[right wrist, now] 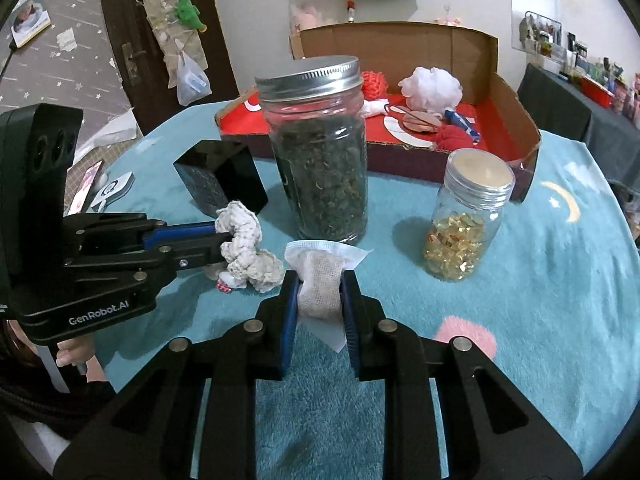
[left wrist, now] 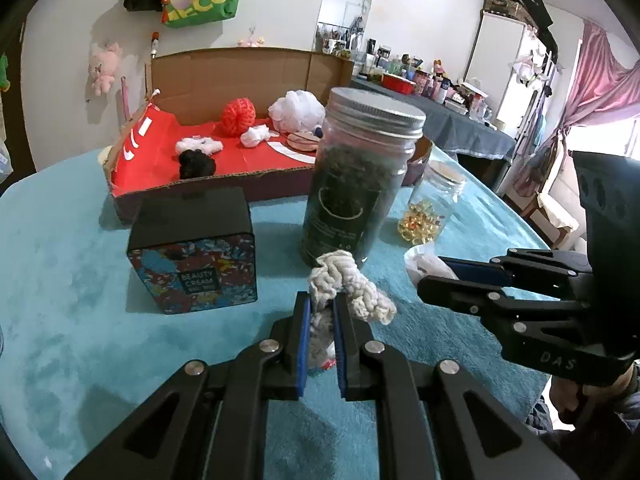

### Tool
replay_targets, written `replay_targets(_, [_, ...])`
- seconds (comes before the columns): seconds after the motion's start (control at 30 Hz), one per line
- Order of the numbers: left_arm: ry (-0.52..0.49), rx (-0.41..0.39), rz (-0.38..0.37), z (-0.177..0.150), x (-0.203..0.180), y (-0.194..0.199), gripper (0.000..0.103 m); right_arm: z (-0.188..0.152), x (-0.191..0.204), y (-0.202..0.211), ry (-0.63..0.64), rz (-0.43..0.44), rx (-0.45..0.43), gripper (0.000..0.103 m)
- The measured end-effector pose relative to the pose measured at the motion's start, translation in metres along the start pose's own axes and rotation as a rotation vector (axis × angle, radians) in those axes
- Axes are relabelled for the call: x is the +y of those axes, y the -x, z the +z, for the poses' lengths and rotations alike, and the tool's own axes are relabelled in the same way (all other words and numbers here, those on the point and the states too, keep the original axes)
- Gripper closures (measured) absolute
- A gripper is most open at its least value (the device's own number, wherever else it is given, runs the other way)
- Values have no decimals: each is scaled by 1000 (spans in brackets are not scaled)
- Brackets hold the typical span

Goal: Organize soft objects
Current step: 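Grasp the white rope scrunchie with the left gripper while the right grasps the white tissue, then carry the rope scrunchie and tissue up over the box rim into the box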

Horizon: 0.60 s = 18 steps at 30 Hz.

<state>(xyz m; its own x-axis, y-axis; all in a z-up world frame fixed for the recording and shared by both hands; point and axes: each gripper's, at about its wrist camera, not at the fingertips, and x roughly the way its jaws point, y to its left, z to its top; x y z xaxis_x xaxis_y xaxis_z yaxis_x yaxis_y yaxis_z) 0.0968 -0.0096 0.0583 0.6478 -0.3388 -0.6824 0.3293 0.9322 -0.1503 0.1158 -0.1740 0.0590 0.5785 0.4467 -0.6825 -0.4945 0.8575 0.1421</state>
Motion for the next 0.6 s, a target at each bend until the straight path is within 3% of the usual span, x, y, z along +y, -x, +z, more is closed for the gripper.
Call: replay_targets(0.6, [0, -55, -1, 6, 5, 22, 92, 6, -5, 20, -19, -12, -55, 83])
